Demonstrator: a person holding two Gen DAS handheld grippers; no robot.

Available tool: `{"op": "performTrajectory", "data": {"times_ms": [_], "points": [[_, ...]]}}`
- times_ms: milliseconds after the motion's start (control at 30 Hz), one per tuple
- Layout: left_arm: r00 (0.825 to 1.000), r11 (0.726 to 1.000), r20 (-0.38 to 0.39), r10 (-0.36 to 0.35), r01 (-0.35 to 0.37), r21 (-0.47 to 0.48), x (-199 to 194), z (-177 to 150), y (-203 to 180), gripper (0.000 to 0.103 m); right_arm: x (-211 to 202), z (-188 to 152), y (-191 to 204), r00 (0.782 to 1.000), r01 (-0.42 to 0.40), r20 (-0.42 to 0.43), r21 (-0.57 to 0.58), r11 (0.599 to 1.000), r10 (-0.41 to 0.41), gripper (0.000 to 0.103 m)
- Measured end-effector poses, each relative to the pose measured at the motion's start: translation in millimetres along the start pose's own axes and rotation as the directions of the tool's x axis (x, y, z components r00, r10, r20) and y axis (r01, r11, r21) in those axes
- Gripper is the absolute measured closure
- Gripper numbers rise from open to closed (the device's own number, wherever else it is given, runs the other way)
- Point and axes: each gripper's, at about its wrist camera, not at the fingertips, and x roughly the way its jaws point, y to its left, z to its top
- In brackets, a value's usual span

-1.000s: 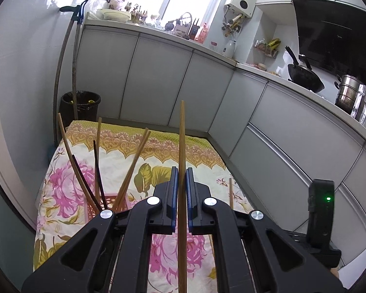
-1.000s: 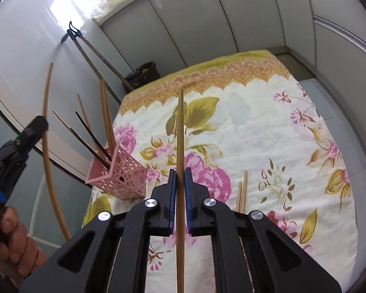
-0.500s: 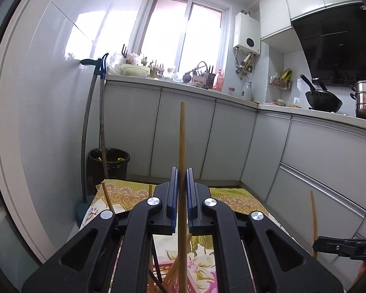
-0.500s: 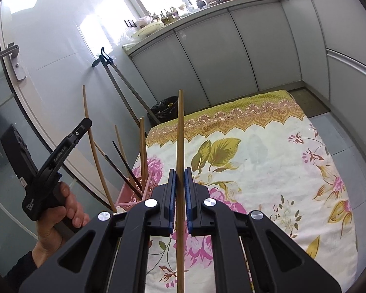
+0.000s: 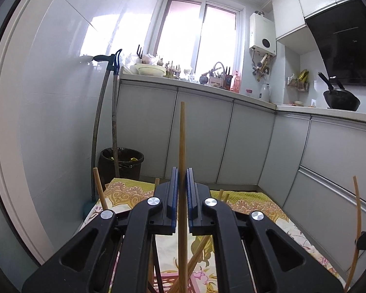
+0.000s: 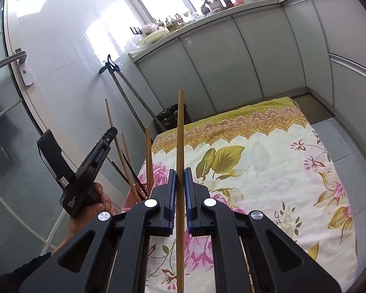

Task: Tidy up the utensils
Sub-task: 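Carry both wooden chopsticks to the pink basket, insert the left tool's and open it, then lower the right tool's wooden chopstick into the pink basket and open the right tool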

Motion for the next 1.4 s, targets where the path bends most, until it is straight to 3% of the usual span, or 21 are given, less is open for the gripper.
{"op": "performTrajectory", "data": {"times_ms": [233,300,433,533,600,767,867,933,1000,1067,1133,1267,1400], "points": [[0.996,0.995,-0.086,0.002,0.007,0.099,9,-16,-12,0.095,-3,1,3,1.0,-0.013,0.006,-0.004,1.0,0.013,0.096],[0.995,0.996,-0.104,-0.002,0.011,0.089,6,-13,-10,0.077,-4,1,2,1.0,-0.014,0.008,-0.003,1.0,0.014,0.096],[0.984,1.0,-0.177,-0.006,0.011,0.028,0,-1,0,0.062,-3,2,0,1.0,-0.011,0.014,0.006,1.0,0.011,0.096],[0.972,0.999,-0.234,0.034,-0.03,0.017,-11,11,5,0.044,-3,2,1,1.0,-0.007,0.021,0.008,1.0,0.007,0.096],[0.951,0.996,-0.296,0.086,-0.08,0.031,-19,20,8,0.028,-1,0,2,1.0,-0.003,0.025,0.009,1.0,0.003,0.096],[0.863,0.978,-0.471,0.183,-0.21,-0.004,-41,27,35,0.021,8,-4,6,0.999,-0.002,0.044,0.029,1.0,0.0,0.096],[0.816,0.951,-0.544,0.196,-0.294,-0.097,-57,20,60,0.019,17,-4,16,0.997,0.0,0.072,0.036,0.999,-0.002,0.096],[0.794,0.93,-0.583,0.169,-0.325,-0.172,-61,13,73,0.019,22,-3,25,0.995,-0.003,0.101,0.039,0.999,-0.001,0.096],[0.784,0.919,-0.599,0.165,-0.343,-0.196,-61,7,84,0.019,28,1,34,0.991,0.008,0.135,0.045,0.999,-0.014,0.096],[0.774,0.92,-0.6,0.201,-0.36,-0.156,-60,6,90,0.019,33,7,47,0.984,0.017,0.175,0.037,0.999,-0.023,0.096],[0.78,0.921,-0.583,0.227,-0.367,-0.132,-63,8,90,0.019,38,17,61,0.974,0.016,0.225,0.025,1.0,-0.021,0.096],[0.781,0.92,-0.591,0.203,-0.358,-0.157,-64,10,97,0.019,56,32,92,0.953,-0.011,0.303,-0.026,1.0,0.019,0.096],[0.774,0.919,-0.603,0.194,-0.358,-0.164,-63,8,100,0.019,88,30,114,0.948,0.011,0.316,-0.124,0.992,0.029,0.096]]}}
